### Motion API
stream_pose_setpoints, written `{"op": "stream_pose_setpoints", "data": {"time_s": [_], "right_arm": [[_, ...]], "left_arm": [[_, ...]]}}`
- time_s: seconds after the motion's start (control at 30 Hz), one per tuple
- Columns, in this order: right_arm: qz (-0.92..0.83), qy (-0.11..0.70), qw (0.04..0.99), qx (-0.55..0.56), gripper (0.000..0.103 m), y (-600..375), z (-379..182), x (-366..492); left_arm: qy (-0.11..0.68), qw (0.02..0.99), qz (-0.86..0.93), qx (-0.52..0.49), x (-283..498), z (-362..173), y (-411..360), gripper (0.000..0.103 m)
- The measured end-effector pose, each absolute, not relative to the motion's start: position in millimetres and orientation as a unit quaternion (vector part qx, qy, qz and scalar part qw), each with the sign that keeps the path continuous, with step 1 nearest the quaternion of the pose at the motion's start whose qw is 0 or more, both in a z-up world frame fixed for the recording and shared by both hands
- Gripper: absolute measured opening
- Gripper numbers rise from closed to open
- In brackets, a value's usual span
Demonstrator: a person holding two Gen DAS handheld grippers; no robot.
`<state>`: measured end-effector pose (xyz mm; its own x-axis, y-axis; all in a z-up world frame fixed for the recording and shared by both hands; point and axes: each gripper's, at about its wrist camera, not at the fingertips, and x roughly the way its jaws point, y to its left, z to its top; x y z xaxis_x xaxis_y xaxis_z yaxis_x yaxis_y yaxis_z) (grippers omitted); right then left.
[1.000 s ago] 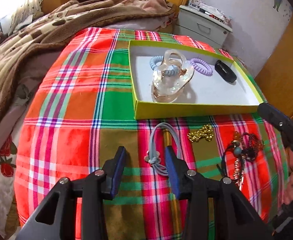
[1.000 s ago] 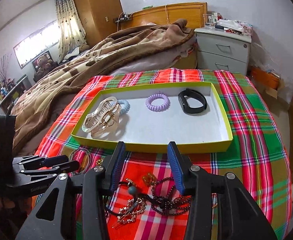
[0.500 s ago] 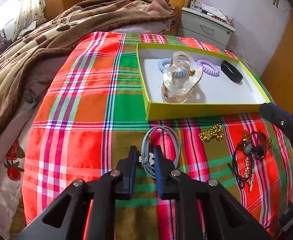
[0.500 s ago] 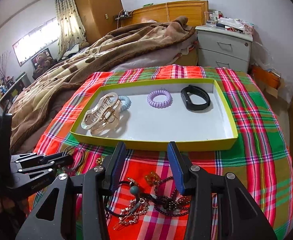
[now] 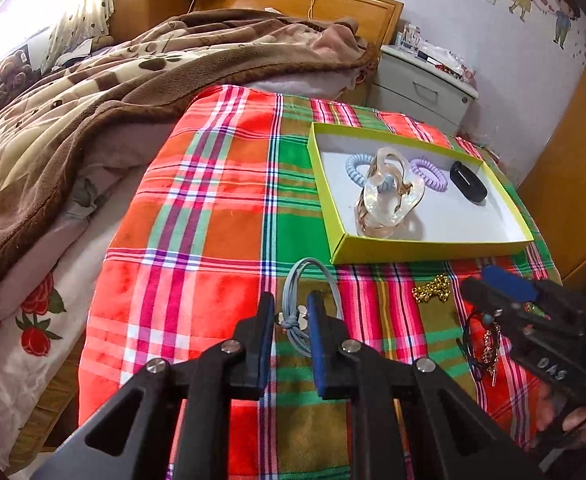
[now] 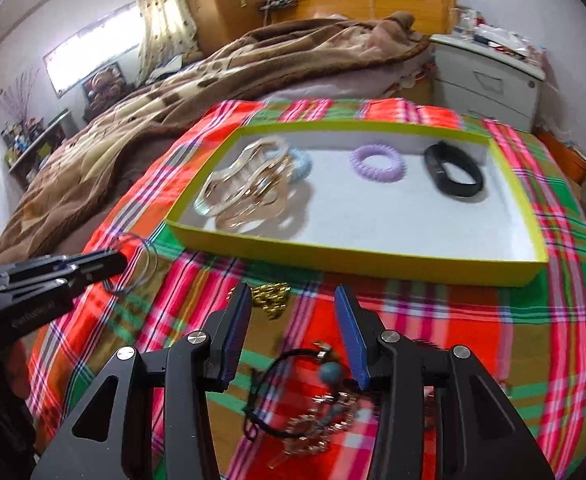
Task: Organize jewelry
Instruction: 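Lift the grey cord with the left tool while the right tool grasps the gold chain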
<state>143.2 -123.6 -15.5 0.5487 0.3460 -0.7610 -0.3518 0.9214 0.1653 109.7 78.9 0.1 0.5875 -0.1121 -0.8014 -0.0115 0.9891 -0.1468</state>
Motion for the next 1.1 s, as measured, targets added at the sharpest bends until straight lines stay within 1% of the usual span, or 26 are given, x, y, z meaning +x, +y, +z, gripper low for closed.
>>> {"op": "stream_pose_setpoints", "data": {"time_s": [0.3, 0.37, 0.43, 0.93, 0.97, 1.1], "right_arm": [[0.200, 0.454, 0.868, -0.022, 0.044, -105.5, -31.1, 152.2], [0.199, 0.454, 0.868, -0.024, 0.046, -103.0, -32.5, 152.6], [0.202, 0.454, 0.868, -0.025, 0.051, -100.6, -32.2, 153.3], [0.164, 0.440, 0.879, -0.080, 0.051, -76.1, -36.1, 145.9], [0.163, 0.439, 0.880, -0.081, 0.051, -75.5, -36.2, 145.2], [0.167, 0.437, 0.880, -0.079, 0.035, -75.6, -34.9, 141.8]], "left_arm": [[0.448, 0.890, -0.032, -0.076, 104.4, 3.6, 85.4, 0.017], [0.448, 0.890, -0.031, -0.078, 104.0, 3.2, 87.1, 0.017], [0.448, 0.890, -0.031, -0.078, 103.7, 3.0, 87.3, 0.017], [0.451, 0.888, -0.034, -0.085, 101.2, 1.4, 89.1, 0.017], [0.451, 0.888, -0.034, -0.085, 101.3, 1.3, 89.0, 0.017], [0.449, 0.889, -0.035, -0.084, 101.3, 2.0, 88.6, 0.017]]}}
